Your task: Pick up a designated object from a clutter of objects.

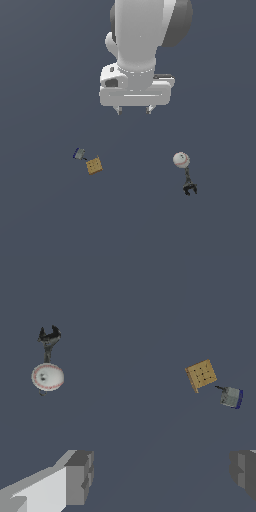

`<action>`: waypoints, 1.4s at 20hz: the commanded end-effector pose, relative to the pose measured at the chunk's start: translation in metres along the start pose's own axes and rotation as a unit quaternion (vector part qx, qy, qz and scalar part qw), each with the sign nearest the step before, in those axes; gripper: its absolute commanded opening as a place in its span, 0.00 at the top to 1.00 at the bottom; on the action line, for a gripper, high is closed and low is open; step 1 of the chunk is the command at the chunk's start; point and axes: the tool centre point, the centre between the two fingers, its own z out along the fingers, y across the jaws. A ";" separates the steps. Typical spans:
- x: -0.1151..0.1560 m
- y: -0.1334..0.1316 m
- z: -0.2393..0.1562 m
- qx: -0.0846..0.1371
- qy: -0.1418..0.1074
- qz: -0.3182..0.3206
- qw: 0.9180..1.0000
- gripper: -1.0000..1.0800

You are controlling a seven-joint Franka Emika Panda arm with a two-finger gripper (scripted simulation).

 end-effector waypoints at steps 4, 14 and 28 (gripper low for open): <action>0.001 0.003 0.000 -0.002 0.001 0.003 1.000 0.04; 0.003 0.015 0.002 -0.012 0.006 0.018 1.000 0.04; 0.030 0.047 0.047 -0.007 0.007 -0.030 0.999 0.04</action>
